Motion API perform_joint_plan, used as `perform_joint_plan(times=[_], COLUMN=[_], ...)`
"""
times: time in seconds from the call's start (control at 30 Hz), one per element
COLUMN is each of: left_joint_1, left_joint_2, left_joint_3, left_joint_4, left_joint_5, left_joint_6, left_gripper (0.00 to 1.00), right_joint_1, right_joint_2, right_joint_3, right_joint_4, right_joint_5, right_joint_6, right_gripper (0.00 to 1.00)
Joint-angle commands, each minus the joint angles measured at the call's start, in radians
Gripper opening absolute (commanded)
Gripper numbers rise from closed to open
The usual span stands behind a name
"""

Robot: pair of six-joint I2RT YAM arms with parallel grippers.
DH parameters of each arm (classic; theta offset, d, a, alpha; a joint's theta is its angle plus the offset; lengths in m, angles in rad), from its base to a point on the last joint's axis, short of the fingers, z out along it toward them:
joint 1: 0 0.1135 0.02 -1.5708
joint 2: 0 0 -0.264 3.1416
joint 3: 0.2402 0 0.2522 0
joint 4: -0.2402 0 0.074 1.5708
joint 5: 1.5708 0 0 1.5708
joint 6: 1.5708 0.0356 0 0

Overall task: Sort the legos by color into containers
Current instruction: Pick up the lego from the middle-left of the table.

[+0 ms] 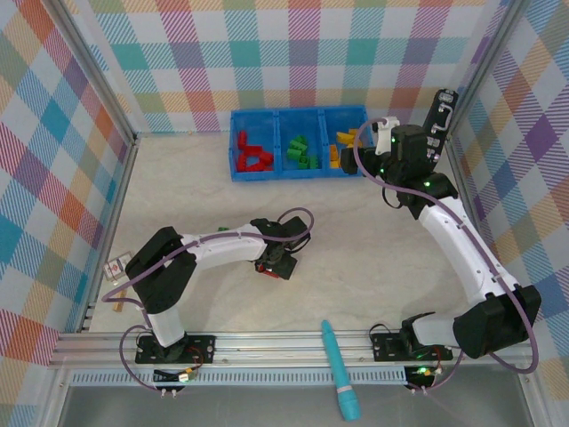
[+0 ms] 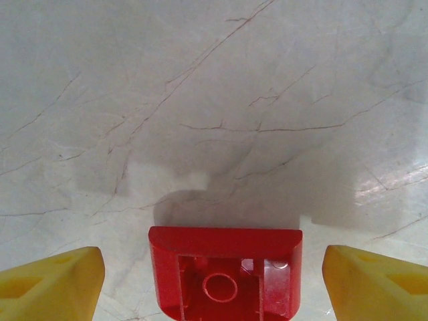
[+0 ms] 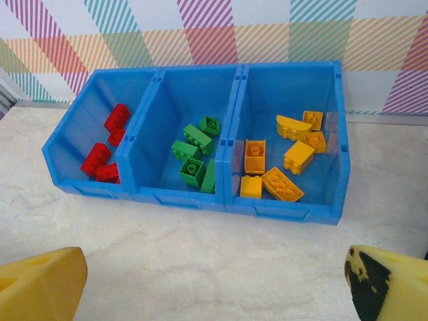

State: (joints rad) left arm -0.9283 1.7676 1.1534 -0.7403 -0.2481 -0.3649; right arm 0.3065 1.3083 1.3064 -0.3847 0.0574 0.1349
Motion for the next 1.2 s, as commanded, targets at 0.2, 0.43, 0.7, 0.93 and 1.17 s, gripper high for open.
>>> perform_joint_plan(times=[0.2,0.43,0.7,0.93,1.17], left_joint_1=[-0.020,-0.018,-0.017,0.018,0.219], left_joint_2=[0.020,0.041,0.077,0.047,-0.055], left_joint_3=[-0.032,-0.057,-0.054,0.003,0.171], left_joint_4=[-0.028,0.027,0.032,-0.044,-0.066], left_joint_5=[-0.014,0.021,0.045,0.018,-0.020], left_joint_6=[-0.069,-0.090,-0.107,-0.045,0.091], left_gripper=[0.87,0.78,0.66,0.60,0.62], right_joint_1=[-0.007,-0.007,-0.007,-0.007,-0.007], right_joint_2=[-0.001,-0.006,-0.009,-0.009,-0.014], right_joint_3=[0.021,0.019,0.019,0.022,0.014], right_joint_4=[0.027,0.026,0.028,0.020,0.020], right_joint_5=[-0.027,-0.017,-0.015,-0.008,0.004], right_joint_6=[0.009,0.002,0.001,-0.002,-0.010], right_gripper=[0.99,0.99,0.99,0.99,0.99])
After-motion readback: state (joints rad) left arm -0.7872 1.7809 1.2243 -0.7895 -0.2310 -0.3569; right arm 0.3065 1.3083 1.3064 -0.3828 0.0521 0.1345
